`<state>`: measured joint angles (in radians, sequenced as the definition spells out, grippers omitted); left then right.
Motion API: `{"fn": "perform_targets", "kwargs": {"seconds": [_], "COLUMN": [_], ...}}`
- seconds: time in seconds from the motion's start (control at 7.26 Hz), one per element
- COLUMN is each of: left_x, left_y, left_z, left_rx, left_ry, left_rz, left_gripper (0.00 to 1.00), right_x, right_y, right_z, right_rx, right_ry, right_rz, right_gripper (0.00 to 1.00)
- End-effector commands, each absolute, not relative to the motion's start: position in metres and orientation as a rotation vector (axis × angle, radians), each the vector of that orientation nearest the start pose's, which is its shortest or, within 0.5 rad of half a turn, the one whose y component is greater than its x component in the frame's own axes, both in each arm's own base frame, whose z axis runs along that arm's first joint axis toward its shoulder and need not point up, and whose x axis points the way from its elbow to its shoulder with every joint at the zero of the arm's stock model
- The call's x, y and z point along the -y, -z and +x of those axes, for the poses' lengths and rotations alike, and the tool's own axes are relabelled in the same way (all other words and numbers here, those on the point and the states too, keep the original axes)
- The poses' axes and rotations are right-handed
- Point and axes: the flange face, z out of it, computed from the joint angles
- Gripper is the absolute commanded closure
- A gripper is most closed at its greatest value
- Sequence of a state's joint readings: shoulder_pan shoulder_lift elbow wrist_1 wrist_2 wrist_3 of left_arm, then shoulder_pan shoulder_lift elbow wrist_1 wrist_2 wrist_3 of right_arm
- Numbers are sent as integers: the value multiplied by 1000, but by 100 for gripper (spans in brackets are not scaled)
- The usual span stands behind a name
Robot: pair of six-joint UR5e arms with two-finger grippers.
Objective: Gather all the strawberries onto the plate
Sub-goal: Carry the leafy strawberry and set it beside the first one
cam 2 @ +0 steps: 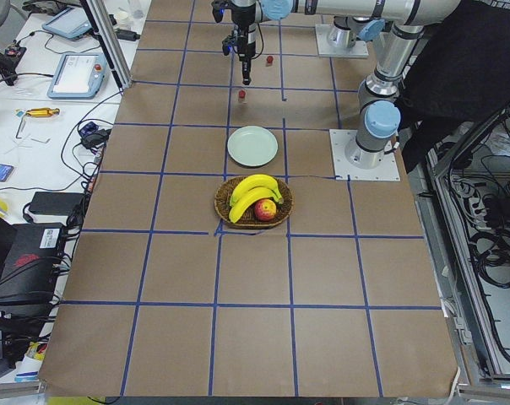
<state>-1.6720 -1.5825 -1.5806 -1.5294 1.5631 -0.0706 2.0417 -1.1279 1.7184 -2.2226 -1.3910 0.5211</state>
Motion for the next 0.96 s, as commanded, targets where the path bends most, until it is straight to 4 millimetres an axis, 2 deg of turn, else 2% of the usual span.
{"fn": "perform_targets", "kwargs": {"seconds": [0.0,0.14,0.41,0.55,0.69,0.83], "left_x": [481,482,481,481,481,481], "left_y": [-484,-482,-484,-483,-483,-483], "left_z": [-184,-184,-183,-183,-183,-183], "left_rx": [-3151,-3151,-3149,-3149,-3149,-3149], "left_ry": [37,33,35,33,33,35], "left_rz": [51,48,56,56,56,58], "left_gripper": [0,0,0,0,0,0], "right_x": [471,475,476,480,480,478], "right_y": [-225,-212,-203,-188,-183,-183], "right_z": [450,453,453,453,451,450], "right_rx": [-2920,-2918,-2930,-2942,-2954,-2962], "right_ry": [-88,-83,-83,-97,-90,-89], "right_rz": [15,12,11,16,15,15], "right_gripper": [100,100,100,98,69,35]}}
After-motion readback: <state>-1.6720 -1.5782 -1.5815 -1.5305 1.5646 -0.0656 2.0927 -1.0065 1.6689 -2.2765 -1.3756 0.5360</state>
